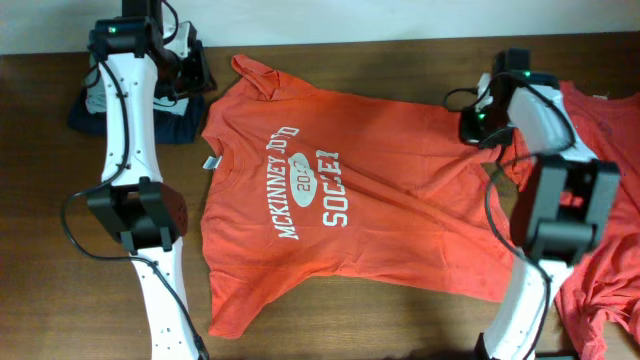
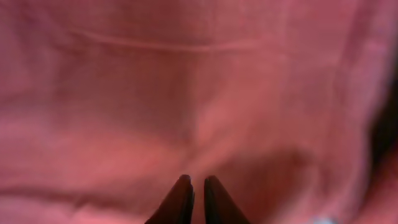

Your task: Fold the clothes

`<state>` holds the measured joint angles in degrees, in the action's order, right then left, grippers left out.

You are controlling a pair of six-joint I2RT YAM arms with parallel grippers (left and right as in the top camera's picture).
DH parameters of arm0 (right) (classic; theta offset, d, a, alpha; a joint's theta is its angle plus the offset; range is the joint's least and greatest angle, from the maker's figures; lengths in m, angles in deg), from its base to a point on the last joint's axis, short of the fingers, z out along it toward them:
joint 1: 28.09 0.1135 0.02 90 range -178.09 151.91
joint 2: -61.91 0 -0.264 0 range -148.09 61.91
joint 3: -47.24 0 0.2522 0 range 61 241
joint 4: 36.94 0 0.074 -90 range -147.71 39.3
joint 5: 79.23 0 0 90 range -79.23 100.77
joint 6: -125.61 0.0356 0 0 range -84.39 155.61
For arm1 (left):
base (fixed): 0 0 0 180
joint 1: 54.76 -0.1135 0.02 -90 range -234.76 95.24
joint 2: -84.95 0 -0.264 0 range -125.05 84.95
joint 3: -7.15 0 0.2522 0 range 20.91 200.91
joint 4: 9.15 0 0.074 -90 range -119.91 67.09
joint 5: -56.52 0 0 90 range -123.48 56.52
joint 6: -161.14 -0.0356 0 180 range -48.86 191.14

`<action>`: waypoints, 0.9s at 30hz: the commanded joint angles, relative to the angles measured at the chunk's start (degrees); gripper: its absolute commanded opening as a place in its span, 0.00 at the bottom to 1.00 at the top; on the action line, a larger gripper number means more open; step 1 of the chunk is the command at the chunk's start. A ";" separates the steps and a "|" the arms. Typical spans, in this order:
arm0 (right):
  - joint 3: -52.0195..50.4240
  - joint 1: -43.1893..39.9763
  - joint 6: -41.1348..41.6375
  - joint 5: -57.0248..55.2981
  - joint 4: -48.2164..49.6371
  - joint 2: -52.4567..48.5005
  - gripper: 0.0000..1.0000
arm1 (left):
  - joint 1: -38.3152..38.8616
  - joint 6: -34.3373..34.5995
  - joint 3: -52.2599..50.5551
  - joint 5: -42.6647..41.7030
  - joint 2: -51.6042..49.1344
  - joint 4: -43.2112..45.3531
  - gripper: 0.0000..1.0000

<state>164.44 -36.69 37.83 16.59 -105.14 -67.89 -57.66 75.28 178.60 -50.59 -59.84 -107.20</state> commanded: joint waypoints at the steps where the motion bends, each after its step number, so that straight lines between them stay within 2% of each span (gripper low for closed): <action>1: 2.38 -0.07 -2.23 -0.09 2.71 -3.30 0.12 | 0.59 0.11 -0.04 0.85 0.81 -0.83 0.41; 7: 2.38 -0.07 -1.77 -0.07 8.26 -5.62 0.04 | 2.27 0.13 -0.13 5.33 0.81 -0.85 0.41; 19: 2.38 0.26 -1.33 -0.04 20.63 -12.37 0.04 | 2.80 0.13 -0.15 6.51 0.81 -1.51 0.41; 27: 3.06 1.46 -0.96 -0.33 37.79 -14.21 0.04 | 2.80 0.11 -0.15 8.22 0.81 -1.49 0.41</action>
<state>168.35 -36.21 36.45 17.18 -69.25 -78.60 -54.73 75.28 178.58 -43.42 -59.87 -108.67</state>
